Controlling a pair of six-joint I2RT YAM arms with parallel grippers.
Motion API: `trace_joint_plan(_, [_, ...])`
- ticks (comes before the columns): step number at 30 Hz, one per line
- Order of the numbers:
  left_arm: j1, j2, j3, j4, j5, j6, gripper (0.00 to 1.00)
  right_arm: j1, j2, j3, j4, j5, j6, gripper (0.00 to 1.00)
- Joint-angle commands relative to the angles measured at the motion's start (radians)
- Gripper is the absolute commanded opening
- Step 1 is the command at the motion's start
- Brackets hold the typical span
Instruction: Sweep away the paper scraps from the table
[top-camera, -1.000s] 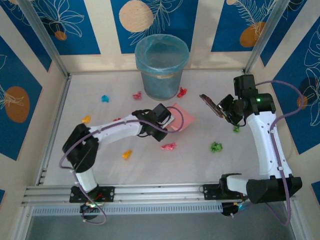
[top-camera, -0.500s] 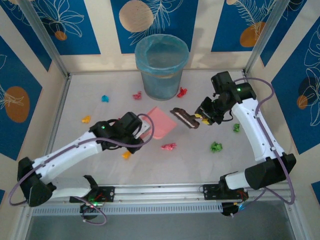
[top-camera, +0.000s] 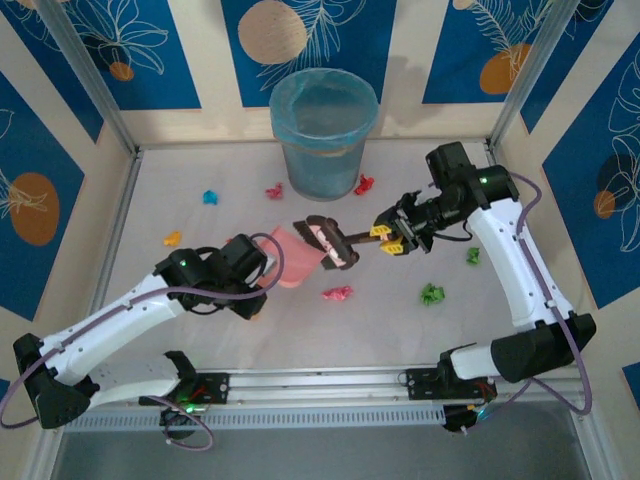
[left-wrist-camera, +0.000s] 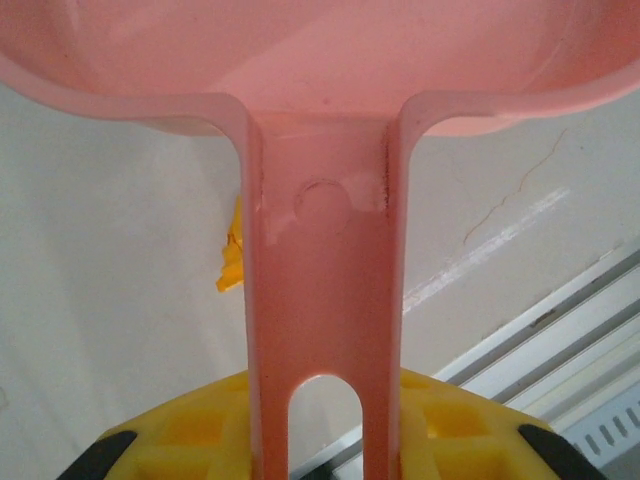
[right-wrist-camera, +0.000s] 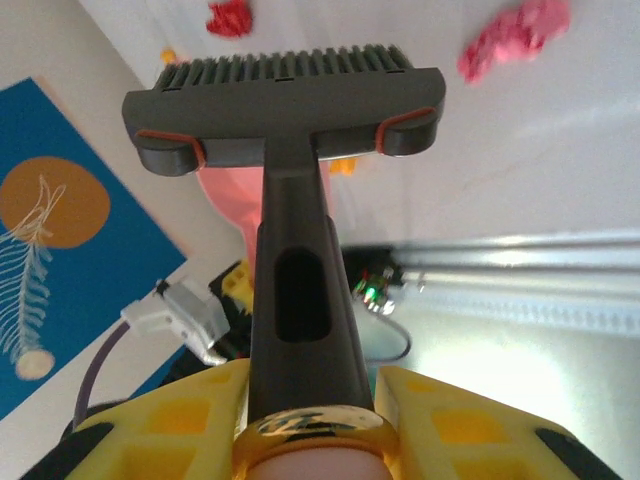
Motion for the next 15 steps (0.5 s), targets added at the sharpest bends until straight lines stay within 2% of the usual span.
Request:
trace_joint_plan(1, [-0.008, -0.027, 0.02, -0.066, 0.039, -0.037, 0.0, 0.016, -0.048, -0.086, 0.025, -0.167, 0.089, 0.0])
trace_joint_plan(8, [-0.01, -0.023, 0.023, -0.087, 0.084, -0.001, 0.0, 0.027, -0.111, -0.293, 0.166, -0.171, 0.188, 0.0])
trace_joint_plan(15, [-0.011, -0.02, -0.005, -0.068, 0.1, -0.023, 0.0, -0.033, -0.143, -0.414, 0.235, -0.113, 0.234, 0.0])
